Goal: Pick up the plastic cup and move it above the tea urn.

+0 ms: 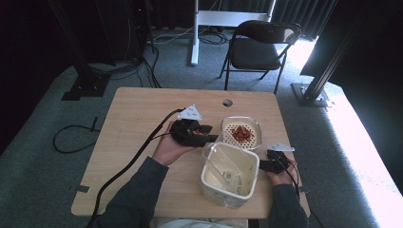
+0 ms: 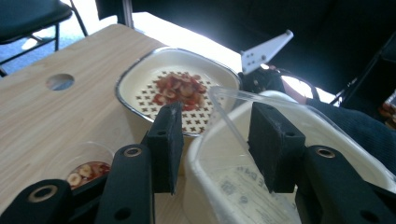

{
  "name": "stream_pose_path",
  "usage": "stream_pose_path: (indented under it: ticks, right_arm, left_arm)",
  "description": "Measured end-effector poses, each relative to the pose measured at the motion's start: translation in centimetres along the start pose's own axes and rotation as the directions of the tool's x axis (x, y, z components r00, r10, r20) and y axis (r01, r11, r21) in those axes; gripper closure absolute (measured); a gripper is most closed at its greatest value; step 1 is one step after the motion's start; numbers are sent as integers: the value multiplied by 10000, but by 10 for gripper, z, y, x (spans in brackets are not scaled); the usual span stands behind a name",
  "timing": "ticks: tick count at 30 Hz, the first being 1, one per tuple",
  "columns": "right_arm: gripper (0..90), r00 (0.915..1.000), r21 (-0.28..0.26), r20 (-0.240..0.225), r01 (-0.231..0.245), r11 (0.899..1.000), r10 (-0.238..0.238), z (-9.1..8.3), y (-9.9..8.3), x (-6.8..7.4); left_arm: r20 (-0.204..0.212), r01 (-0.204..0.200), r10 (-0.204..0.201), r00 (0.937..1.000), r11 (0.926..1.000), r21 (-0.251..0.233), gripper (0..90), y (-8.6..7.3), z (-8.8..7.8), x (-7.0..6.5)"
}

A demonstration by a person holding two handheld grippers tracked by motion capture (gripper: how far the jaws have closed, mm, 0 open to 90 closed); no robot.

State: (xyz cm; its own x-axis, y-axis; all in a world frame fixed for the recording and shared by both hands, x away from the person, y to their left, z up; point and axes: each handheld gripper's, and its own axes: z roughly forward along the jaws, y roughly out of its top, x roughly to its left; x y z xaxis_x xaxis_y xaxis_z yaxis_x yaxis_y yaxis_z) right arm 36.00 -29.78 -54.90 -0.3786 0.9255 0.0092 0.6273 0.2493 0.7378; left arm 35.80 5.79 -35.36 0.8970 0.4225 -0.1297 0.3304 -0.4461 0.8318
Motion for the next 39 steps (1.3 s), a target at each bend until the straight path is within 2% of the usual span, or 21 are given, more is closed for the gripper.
stream_pose_path:
  ticks: [3, 8, 11, 12, 15, 17, 19, 20, 21, 22, 23, 24, 27, 32, 39]
  right_arm:
    - [260, 10000, -6, -3, 3, 10000, -3, 0, 0, 0]
    - [260, 10000, -6, -3, 1, 10000, -1, 0, 0, 0]
    - [260, 10000, -6, -4, -4, 10000, 4, 0, 0, 0]
    - [260, 10000, -6, -8, 0, 10000, 0, 0, 0, 0]
    - [260, 10000, -4, -7, 13, 10000, -13, 0, 0, 0]
    - [260, 10000, -7, -1, 6, 10000, -6, 0, 0, 0]
    - [260, 10000, -3, -6, 1, 10000, -1, 0, 0, 0]
    - [260, 10000, -3, -7, -3, 10000, 3, 0, 0, 0]
    - [260, 10000, -3, -7, -3, 10000, 3, 0, 0, 0]
    - [260, 10000, -5, -5, -1, 10000, 1, 0, 0, 0]
    - [260, 10000, -5, -5, -1, 10000, 1, 0, 0, 0]
    - [260, 10000, -7, -2, 7, 10000, -7, 0, 0, 0]
    - [260, 10000, -6, -5, 12, 10000, -12, 0, 0, 0]
    - [260, 10000, -4, -7, 12, 10000, -12, 0, 0, 0]
    - [260, 10000, -3, -8, 6, 10000, -6, 0, 0, 0]
  left_arm:
    - [-22, -37, 38, 10000, 9997, 222, 568, -2, 4, -2]
    - [-258, -395, 406, 9988, 9983, 427, 789, -1, 3, -2]
    - [-314, -386, 399, 9987, 9984, 421, 818, -1, 2, -1]
    - [-579, -344, 360, 9977, 9990, 287, 841, 1, -3, 4]
    - [-726, -135, 121, 9973, 9997, -195, 863, 6, -14, 10]
    - [-922, -147, 113, 9957, 9992, -368, 867, 11, -19, 11]
    - [-947, -251, 187, 9953, 9974, -668, 869, 17, -21, 7]
    - [-790, -346, 278, 9965, 9957, -862, 862, 20, -22, 4]
    - [-790, -346, 278, 9965, 9957, -862, 799, 20, -22, 4]
    - [-790, -346, 278, 9965, 9957, -862, 799, 20, -22, 4]
    - [-705, -743, 663, 9953, 9903, -1175, 799, 26, -23, -5]
    - [-684, -791, 710, 9951, 9890, -1248, 684, 27, -23, -7]
    - [-659, -771, 693, 9954, 9892, -1243, 656, 28, -23, -8]
    - [-810, -704, 624, 9948, 9925, -996, 624, 25, -21, -4]
    - [-946, -741, 652, 9934, 9928, -942, 597, 22, -18, 1]
